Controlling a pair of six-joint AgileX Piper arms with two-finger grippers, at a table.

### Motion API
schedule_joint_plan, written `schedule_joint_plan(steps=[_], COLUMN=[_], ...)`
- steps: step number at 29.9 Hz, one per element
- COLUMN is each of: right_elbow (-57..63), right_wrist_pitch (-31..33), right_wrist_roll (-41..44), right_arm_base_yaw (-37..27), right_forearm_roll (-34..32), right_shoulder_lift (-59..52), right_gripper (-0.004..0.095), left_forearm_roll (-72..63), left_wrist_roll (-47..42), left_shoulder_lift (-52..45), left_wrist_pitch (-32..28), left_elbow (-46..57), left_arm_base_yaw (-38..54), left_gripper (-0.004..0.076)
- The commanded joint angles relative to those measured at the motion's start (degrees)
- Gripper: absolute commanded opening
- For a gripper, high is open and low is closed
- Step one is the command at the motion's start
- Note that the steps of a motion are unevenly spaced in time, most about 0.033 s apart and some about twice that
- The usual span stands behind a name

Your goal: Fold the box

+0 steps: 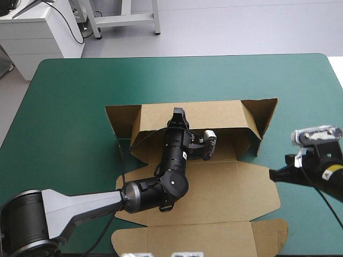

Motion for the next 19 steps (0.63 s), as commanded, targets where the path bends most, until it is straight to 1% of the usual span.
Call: schedule_joint_plan(steps=[1,4,14,16,19], right_elbow=[-10.5,-19.0,-49.7,-54.1,-58.1], right_wrist_pitch=[-1.6,0.4,10.5,12.6,12.6], right_wrist_roll=[0.1,0.1,-0.6,-0.6,0.1], right_arm_base_yaw=[-0.5,-0.5,-0.5,-0.5,-0.5], right_forearm_roll=[-1.3,-1.7,-1.5,-1.2,-1.0], right_shoulder_lift=[7.6,15.0,41.5,46.0,50.8], right_gripper=[-0.0019,-0.0019,-0.0020,-0.0020,-0.0021], left_forearm_roll=[4.4,4.4,4.4,4.4,4.4], left_wrist_roll=[-0.3,0.0,0.1,0.1,0.1], left_shoulder_lift=[-2.8,-2.8,-2.8,-2.8,-2.8], left_wrist_pitch=[0.6,0.2,0.3,0.3,0.3], left_elbow=[-0.9,-0.9,-0.9,-0.9,-0.9], left_arm_base_yaw=[-0.7,-0.7,-0.7,-0.7,-0.7], left_gripper=[-0.0008,-0.0008,-0.0008,-0.0008,-0.0008])
